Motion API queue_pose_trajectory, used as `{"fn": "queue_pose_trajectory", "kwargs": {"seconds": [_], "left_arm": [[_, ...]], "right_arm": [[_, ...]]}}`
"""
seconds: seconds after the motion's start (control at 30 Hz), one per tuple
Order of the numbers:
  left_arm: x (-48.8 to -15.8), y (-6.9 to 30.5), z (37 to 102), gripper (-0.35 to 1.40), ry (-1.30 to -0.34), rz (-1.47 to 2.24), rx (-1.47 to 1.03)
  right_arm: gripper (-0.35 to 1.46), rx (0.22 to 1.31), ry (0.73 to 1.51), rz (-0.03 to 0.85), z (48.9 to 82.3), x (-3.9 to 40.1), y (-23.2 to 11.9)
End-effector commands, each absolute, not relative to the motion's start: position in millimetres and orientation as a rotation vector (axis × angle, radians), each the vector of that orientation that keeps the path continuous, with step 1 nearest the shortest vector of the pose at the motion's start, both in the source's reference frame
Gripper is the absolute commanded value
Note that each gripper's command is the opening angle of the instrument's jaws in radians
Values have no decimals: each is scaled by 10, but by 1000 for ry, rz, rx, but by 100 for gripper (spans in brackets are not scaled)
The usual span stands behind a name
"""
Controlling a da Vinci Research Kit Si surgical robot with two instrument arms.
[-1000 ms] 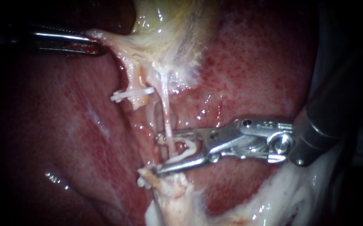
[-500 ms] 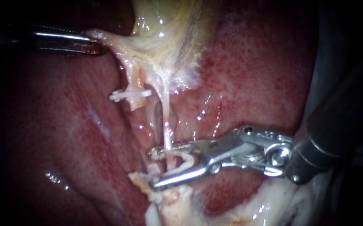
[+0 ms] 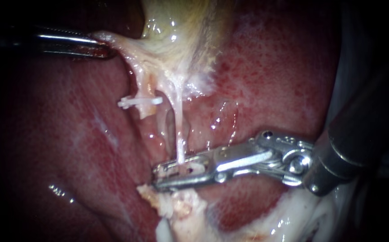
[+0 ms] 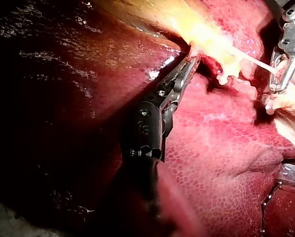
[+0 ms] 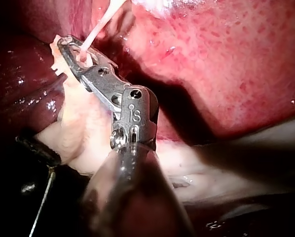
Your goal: Clipping first clip right tube
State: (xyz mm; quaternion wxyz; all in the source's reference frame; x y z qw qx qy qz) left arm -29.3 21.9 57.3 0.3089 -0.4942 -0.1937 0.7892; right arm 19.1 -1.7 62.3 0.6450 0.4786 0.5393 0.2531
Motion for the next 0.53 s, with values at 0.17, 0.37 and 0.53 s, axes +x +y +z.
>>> {"fn": "queue_pose_trajectory", "kwargs": {"seconds": [0.17,0.37,0.53], "left_arm": [[-293,219,573,-35,-512,2085,-1306],[-294,219,573,-35,-512,2085,-1306],[-295,220,574,-35,-512,2085,-1306]], "right_arm": [[-35,1099,1211,583,623,189,-18],[-35,1093,1194,579,624,188,-17],[-35,1093,1194,579,626,188,-16]]}}
